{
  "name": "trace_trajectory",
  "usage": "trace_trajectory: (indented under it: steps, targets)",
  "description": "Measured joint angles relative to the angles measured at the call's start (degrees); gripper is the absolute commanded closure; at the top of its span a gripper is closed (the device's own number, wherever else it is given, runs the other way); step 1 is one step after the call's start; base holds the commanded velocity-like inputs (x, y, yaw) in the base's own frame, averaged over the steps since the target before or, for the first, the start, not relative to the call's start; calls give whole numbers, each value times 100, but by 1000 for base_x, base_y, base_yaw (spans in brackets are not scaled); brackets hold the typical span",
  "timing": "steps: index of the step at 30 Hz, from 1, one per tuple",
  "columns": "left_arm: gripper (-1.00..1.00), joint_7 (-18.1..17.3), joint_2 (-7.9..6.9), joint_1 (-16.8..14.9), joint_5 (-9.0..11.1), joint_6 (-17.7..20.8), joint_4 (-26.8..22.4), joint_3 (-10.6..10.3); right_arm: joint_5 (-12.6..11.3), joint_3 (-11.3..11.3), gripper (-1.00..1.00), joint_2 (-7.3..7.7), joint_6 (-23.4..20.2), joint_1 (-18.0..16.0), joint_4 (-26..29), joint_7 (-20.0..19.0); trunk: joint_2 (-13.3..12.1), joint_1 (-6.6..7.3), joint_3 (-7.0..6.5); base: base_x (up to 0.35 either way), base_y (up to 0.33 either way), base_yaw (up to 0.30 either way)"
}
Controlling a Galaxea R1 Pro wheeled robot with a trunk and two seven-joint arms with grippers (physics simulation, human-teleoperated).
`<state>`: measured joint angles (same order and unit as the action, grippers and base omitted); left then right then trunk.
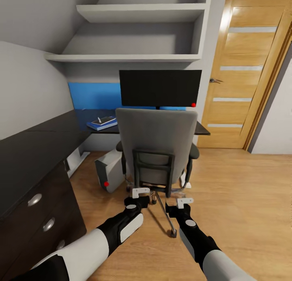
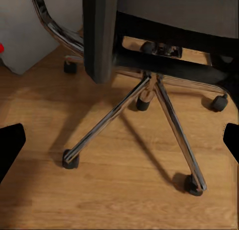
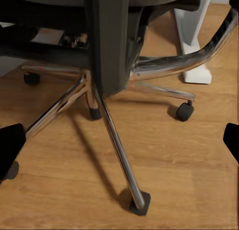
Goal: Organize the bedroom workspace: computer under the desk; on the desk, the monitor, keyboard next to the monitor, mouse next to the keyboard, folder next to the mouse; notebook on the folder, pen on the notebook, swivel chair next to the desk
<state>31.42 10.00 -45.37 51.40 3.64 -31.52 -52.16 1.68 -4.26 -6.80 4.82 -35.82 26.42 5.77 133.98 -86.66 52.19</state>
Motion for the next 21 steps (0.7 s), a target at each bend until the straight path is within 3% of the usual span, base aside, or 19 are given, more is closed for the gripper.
trace_trajectory:
  steps: [13,21]
  targets:
    - [-100,-5,0,0,-2,0,0,1,-1,-12,-100,0,-10,0,5,8,0,0,0,-334,0,0]
    - [-100,-15,0,0,-2,0,-8,0,6,1,-100,14,-7,0,10,8,-319,175,-143,-335,0,0]
